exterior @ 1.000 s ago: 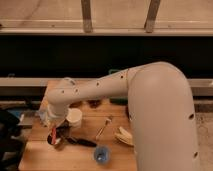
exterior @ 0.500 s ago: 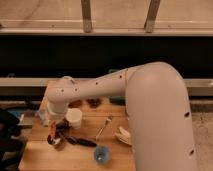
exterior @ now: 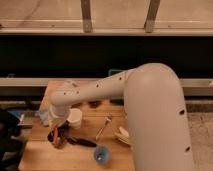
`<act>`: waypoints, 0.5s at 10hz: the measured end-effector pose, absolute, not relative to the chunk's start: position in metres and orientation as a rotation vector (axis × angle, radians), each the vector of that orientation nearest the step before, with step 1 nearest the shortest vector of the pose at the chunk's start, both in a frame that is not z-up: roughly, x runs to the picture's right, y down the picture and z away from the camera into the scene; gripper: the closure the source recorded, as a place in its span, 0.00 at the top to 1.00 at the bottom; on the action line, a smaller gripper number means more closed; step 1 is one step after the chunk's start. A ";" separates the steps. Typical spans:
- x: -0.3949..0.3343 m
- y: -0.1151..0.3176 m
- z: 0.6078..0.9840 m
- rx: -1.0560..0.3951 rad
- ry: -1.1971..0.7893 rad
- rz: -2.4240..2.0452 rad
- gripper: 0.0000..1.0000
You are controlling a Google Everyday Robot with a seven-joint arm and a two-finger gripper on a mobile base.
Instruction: Place pepper in metal cup
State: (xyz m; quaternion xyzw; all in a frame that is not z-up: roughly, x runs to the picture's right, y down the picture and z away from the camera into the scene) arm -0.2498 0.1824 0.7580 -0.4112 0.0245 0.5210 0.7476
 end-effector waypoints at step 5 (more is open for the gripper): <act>-0.233 0.193 0.757 -0.896 0.067 1.192 0.00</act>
